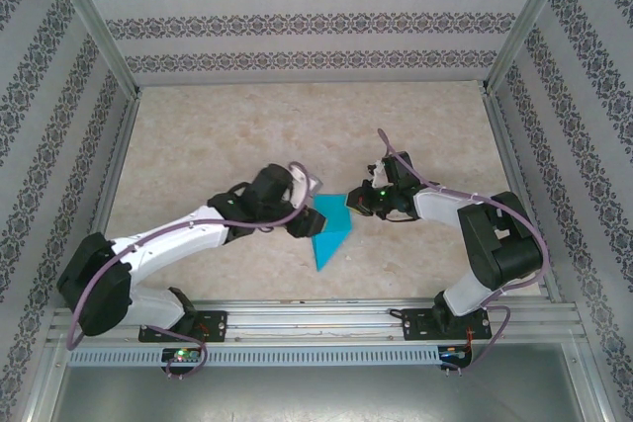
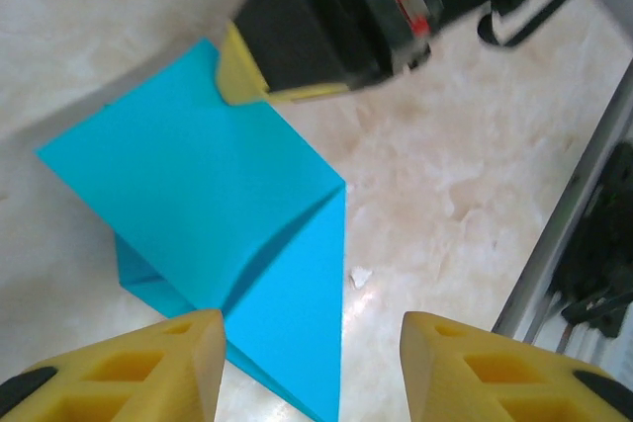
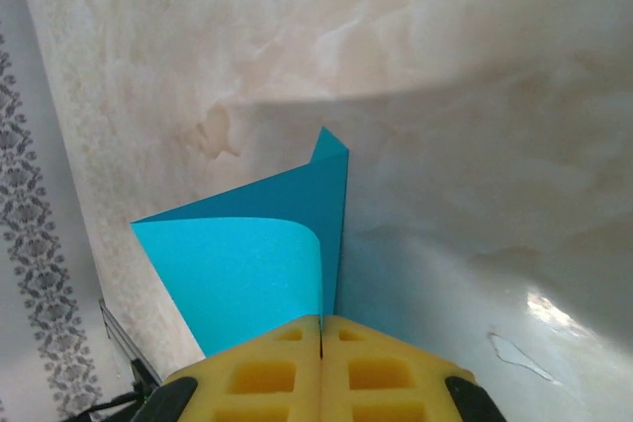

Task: Fold a paper plane with a square sheet of paper (fold left side to right side)
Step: Fold the wing for the fifth time at the center of the table.

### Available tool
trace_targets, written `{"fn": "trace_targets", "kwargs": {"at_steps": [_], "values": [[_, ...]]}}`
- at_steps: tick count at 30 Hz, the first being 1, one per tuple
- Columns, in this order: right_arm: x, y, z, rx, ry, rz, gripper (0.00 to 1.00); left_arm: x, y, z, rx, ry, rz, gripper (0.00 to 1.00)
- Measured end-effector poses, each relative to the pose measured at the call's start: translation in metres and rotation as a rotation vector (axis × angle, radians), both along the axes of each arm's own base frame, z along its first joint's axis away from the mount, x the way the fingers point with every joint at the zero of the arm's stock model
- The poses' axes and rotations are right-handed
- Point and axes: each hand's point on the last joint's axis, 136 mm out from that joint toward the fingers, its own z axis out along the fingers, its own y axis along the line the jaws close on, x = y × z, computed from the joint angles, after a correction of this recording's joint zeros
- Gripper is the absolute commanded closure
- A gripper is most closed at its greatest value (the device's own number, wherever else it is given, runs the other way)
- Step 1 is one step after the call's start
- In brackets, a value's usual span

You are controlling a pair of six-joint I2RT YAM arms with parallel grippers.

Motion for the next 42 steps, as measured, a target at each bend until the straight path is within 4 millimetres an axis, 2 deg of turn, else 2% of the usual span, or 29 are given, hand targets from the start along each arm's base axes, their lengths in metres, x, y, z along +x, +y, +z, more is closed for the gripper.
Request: {"fn": "trace_targets", "kwargs": {"at_steps": [4, 12, 19, 28, 42], "values": [[0.002, -0.007, 0.003, 0.002, 0.032, -0.055, 1.0, -0.013, -0.02, -0.02, 0.154, -0.038, -0.054, 0.48], [0.003, -0.008, 0.005, 0.016, 0.076, -0.097, 1.0, -0.021, -0.046, -0.06, 0.4, -0.108, -0.137, 0.43], [0.003, -0.008, 0.005, 0.02, 0.089, -0.11, 1.0, -0.013, -0.037, -0.086, 0.557, -0.152, -0.112, 0.44], [0.005, -0.008, 0.007, 0.022, 0.087, -0.113, 1.0, -0.002, -0.027, -0.091, 0.621, -0.193, -0.07, 0.55], [0.008, -0.008, -0.003, -0.006, 0.107, -0.124, 1.0, -0.002, -0.025, -0.099, 0.642, -0.189, -0.07, 0.75]]}}
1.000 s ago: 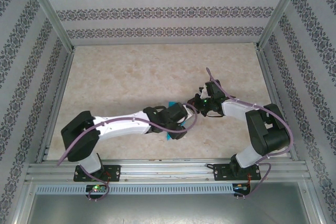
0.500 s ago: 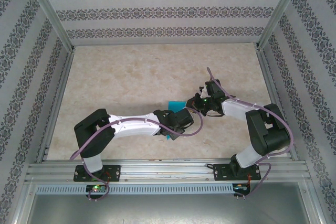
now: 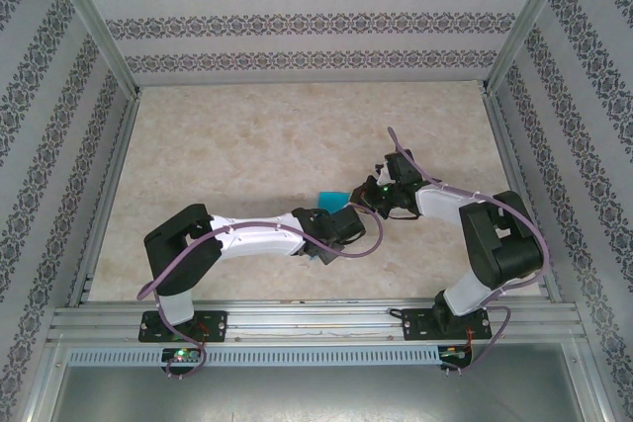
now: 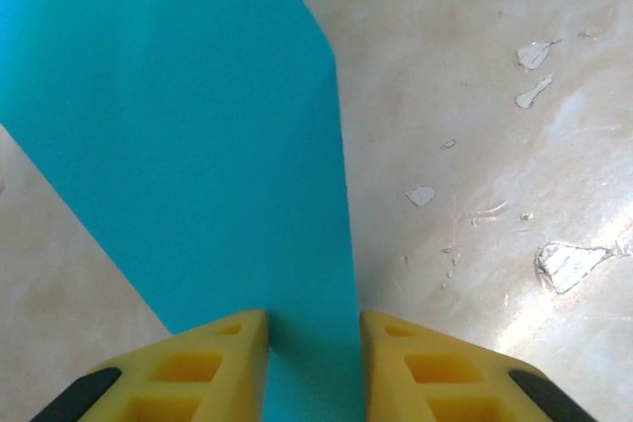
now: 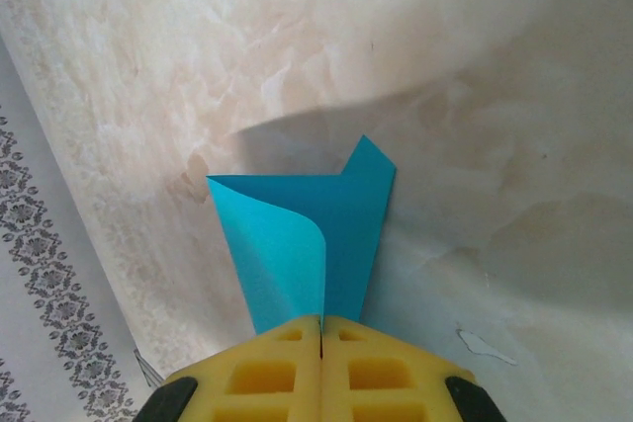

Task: Fold a paper plane with a square sheet of paper (fold left side to right side)
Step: Fold the wing for the fifth time at the center of the table.

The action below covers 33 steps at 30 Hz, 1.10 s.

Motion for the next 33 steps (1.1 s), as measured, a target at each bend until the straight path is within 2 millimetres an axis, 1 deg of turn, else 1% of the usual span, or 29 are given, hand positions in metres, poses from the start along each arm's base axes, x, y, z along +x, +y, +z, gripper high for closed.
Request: {"fn": "trace_targets", "kwargs": {"at_steps": [2, 8, 12, 14, 17, 24, 29, 33], "values": [[0.001, 0.0, -0.001, -0.004, 0.0, -0.001, 0.99, -0.001, 0.0, -0.001, 0.001, 0.003, -0.001, 0.76], [0.0, -0.005, -0.006, -0.04, 0.012, -0.016, 0.86, -0.002, 0.0, -0.004, -0.001, 0.011, -0.003, 0.79], [-0.003, -0.014, -0.009, -0.091, 0.017, -0.027, 0.77, -0.003, 0.0, -0.012, 0.01, 0.022, -0.005, 0.81], [-0.003, -0.019, -0.007, -0.119, 0.009, -0.033, 0.76, -0.004, 0.0, -0.015, 0.013, 0.029, -0.007, 0.81], [-0.003, -0.031, -0.001, -0.154, -0.011, -0.05, 0.75, -0.005, -0.001, -0.018, 0.012, 0.037, -0.01, 0.82], [0.0, -0.066, 0.009, -0.225, -0.04, -0.109, 0.74, -0.004, -0.003, -0.019, -0.003, 0.038, -0.011, 0.84], [-0.001, -0.087, 0.02, -0.245, -0.065, -0.146, 0.72, -0.005, -0.003, -0.025, -0.011, 0.057, -0.01, 0.87], [-0.005, -0.101, 0.022, -0.254, -0.08, -0.169, 0.69, -0.004, -0.003, -0.027, -0.045, 0.082, -0.003, 0.92]]}}
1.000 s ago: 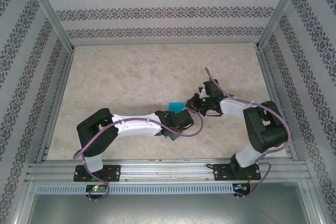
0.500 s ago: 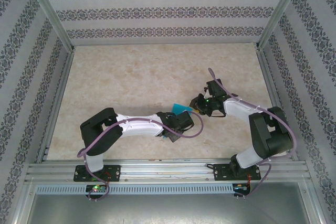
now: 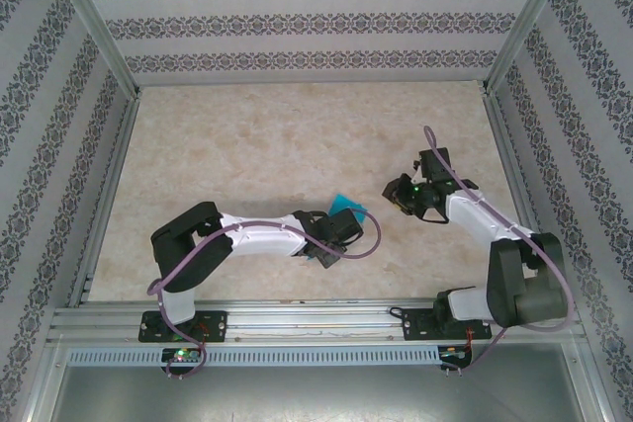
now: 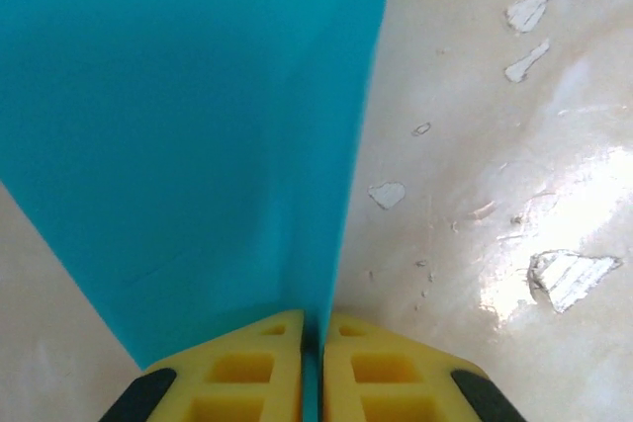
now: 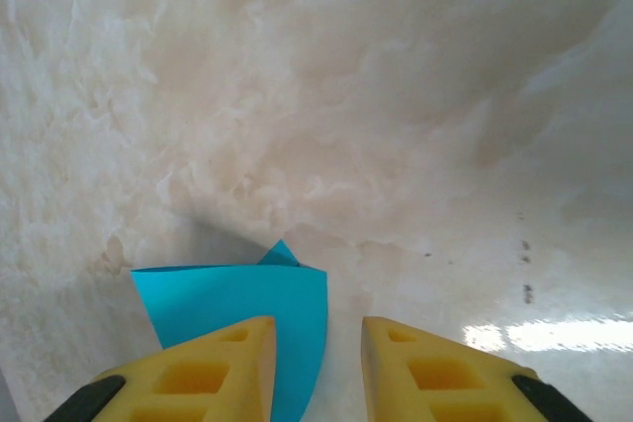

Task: Fold a paper plane with a square sheet of paper (fold left side to right side)
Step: Fold the wing for the fifth time at the center of the table.

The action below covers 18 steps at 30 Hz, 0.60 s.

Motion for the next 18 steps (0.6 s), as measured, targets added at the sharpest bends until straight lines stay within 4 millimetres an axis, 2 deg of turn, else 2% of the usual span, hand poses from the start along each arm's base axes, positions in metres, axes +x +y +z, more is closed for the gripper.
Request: {"fn": "trace_targets", "kwargs": {"at_steps": [6, 11, 18], "values": [[-0.004, -0.007, 0.006, -0.002, -0.031, -0.001, 0.64, 0.009, 0.007, 0.003, -0.097, 0.073, 0.042, 0.97], [-0.005, -0.003, 0.013, 0.023, -0.071, 0.021, 0.62, 0.021, 0.013, 0.008, -0.215, 0.178, 0.105, 0.98], [-0.006, 0.007, 0.012, 0.073, -0.094, 0.062, 0.61, 0.033, 0.015, 0.014, -0.39, 0.332, 0.204, 0.99]]}}
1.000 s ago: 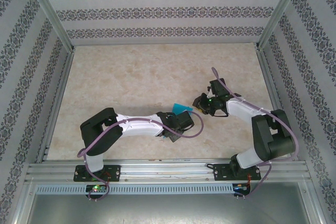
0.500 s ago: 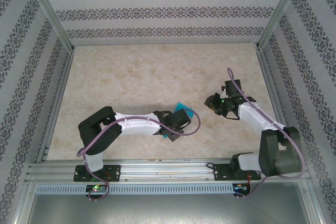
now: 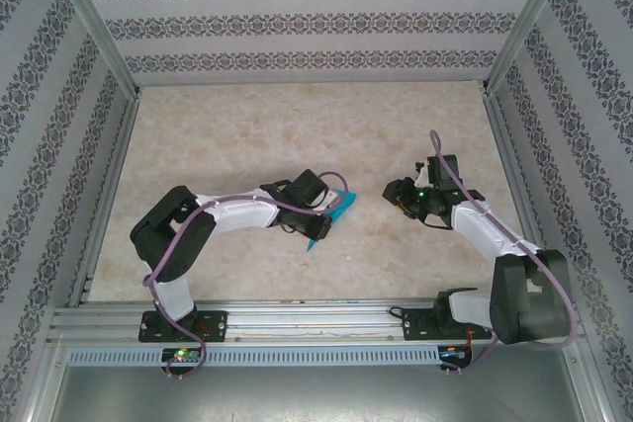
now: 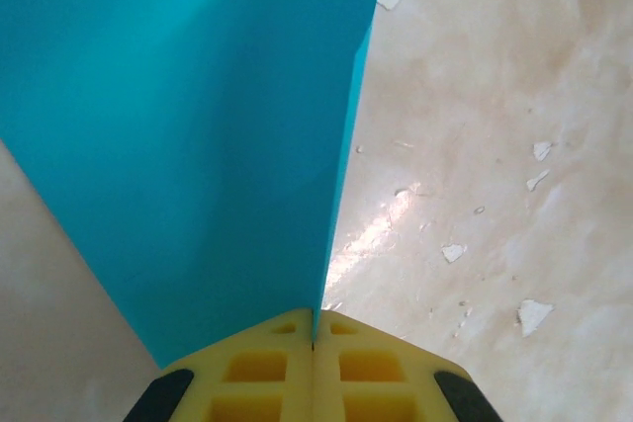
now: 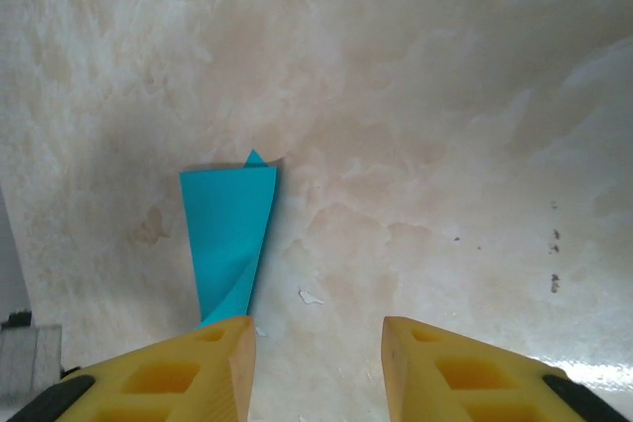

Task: Fold a paper plane with a square sheet of paper (fold left side to right side)
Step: Fold the wing for the fifth time at the center of the table.

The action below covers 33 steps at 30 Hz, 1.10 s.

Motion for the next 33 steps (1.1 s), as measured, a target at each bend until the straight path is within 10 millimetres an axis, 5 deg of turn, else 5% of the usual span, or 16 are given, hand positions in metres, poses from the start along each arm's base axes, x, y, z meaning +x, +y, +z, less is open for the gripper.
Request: {"fn": "trace_targets", "kwargs": {"at_steps": [21, 33], "values": [[-0.005, 0.081, -0.024, 0.043, -0.012, 0.195, 0.59, 0.016, 0.018, 0.01, -0.383, 0.192, 0.261, 0.99], [-0.001, 0.106, -0.028, 0.047, -0.043, 0.208, 0.58, 0.029, 0.021, 0.02, -0.578, 0.218, 0.363, 1.0]]}}
